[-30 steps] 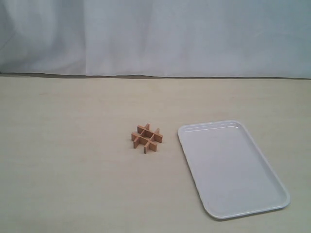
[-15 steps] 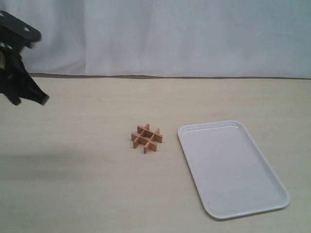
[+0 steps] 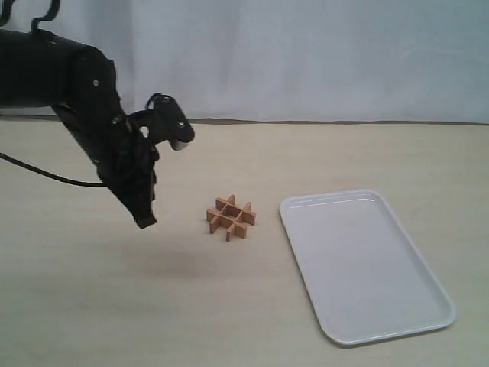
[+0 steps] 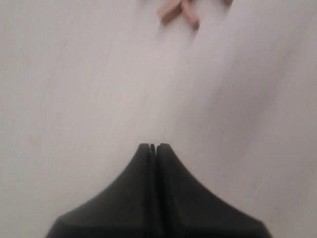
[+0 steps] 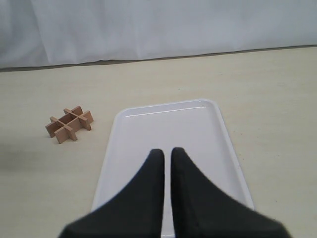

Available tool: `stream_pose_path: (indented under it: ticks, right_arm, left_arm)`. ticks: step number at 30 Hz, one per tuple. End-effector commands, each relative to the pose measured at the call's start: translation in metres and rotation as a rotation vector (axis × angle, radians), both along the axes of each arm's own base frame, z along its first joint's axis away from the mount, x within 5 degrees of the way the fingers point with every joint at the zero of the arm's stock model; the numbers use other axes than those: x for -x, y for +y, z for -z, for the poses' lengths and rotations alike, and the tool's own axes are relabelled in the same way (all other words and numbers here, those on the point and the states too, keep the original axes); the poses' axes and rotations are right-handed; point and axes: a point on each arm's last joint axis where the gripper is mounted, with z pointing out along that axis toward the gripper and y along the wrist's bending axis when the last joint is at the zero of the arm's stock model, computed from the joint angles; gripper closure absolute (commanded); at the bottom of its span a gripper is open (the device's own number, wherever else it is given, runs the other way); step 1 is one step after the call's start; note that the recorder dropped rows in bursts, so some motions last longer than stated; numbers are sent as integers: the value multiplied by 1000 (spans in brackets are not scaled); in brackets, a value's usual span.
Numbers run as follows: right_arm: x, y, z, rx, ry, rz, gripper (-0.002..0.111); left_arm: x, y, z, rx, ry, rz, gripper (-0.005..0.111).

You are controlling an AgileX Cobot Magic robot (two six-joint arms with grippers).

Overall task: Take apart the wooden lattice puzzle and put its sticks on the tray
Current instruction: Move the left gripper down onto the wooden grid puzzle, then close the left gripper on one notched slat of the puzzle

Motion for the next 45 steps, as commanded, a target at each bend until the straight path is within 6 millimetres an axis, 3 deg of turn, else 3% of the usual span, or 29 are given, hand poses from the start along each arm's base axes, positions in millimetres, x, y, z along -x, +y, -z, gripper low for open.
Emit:
stream_pose_path:
  ticks: [1,5,8,11,14,22,31,38,45]
  right_arm:
    - [0,0,1,3,-1,1,104]
    - [0,0,1,3,-1,1,104]
    - [0,0,1,3,-1,1,104]
    - [0,0,1,3,-1,1,104]
    - [0,0,1,3,-1,1,104]
    - [0,0,1,3,-1,1,104]
    - [0,0,1,3,-1,1,104]
    - [0,0,1,3,-1,1,104]
    - [0,0,1,3,-1,1,104]
  left_arm:
    - [-4,-29,-6,40,-147,126,107]
    - [-13,-40,-2,-2,-76,166,107]
    - [-25,-64,10,-62,-10,266,107]
    - [-39,-71,25,-108,-4,305,107]
    - [-44,-71,47,-197,11,474,107]
    - [-49,-72,50,-207,-47,501,105]
    - [-49,-75,50,-171,-55,488,72]
    - [-48,-76,51,-161,-51,505,70]
    - [-50,-77,72,-189,-22,559,70]
